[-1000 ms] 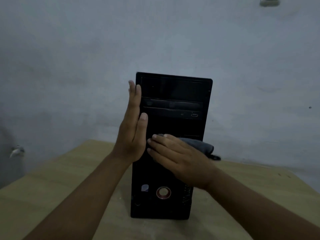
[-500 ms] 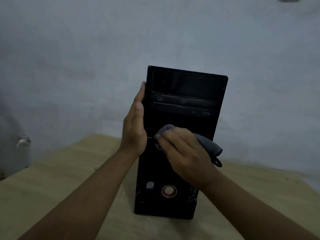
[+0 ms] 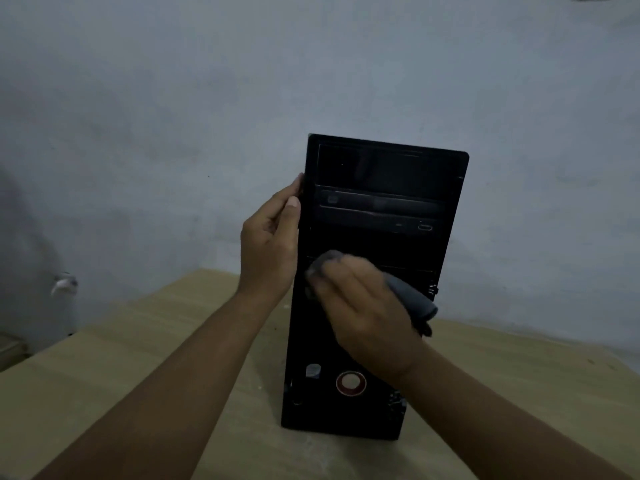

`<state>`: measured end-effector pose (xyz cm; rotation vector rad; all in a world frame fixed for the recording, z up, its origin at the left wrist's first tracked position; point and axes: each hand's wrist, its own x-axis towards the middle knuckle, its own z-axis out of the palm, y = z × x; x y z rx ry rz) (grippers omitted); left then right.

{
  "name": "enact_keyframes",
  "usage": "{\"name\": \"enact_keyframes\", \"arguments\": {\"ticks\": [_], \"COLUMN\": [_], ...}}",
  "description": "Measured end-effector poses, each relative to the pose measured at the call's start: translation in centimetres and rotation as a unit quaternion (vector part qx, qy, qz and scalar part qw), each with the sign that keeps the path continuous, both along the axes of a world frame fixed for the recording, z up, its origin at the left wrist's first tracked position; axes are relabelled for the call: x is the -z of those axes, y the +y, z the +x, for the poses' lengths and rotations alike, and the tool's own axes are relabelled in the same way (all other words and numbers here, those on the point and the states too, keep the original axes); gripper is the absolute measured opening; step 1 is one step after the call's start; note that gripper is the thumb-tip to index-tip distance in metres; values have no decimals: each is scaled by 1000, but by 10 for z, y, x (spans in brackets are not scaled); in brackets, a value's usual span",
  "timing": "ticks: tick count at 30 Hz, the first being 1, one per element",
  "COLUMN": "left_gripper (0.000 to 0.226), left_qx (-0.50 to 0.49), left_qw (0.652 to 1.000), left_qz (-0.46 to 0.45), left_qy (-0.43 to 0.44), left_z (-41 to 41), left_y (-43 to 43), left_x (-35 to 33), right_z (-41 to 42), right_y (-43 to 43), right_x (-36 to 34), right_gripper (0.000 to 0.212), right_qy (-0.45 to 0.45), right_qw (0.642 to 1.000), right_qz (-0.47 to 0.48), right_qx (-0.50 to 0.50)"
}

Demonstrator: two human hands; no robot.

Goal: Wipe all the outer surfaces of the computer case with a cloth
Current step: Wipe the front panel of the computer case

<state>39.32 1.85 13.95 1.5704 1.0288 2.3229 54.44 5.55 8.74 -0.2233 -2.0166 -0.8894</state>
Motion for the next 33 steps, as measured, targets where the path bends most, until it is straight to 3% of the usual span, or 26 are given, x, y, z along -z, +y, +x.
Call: {"name": "enact_keyframes", "arguments": {"ticks": [4,6,8,11,13,20,22,26,31,33], "left_gripper": [35,35,36,39,40,45,47,46,49,50], "left_qx": [9,26,44,58,63,74,81,89,91,94], "left_qw": [1000,1000,999,998,998,997,997,996,996,996], "left_qz": [-1,-2,-2,-2,-5,-2,-1,1,-5,-3], "left_qy": [14,4,-14,-21,-21,-1,0,-1,8,9], "left_z": [-3,-3,-2,-2,-2,-5,-6,-6,-6,-7], "left_y": [-3,-5,-5,-6,-7,-8,-8,-7,-10,-10], "left_x": [-2,-3,-3,-3,-4,-3,-3,-2,-1,-2], "right_z": [11,13,13,0,-13,3,1,-12,-5,-1], "right_y": [-3,-3,1,2,-3,-3,-2,-4,-11,-8], "right_x": [-10,-26,-43,-64,-57,-39,-53,-59,-46,-62], "right_gripper": [38,31,26,25,25,20,19,21,21,20], "right_qy": [-167,-212,-165,7,60,-129,-101,60,-41,-30], "right_qw": [984,974,984,999,998,989,991,996,995,993], "right_qz": [57,79,74,28,9,79,84,41,72,87], "right_qx": [-22,-9,0,14,28,4,14,50,62,69]}}
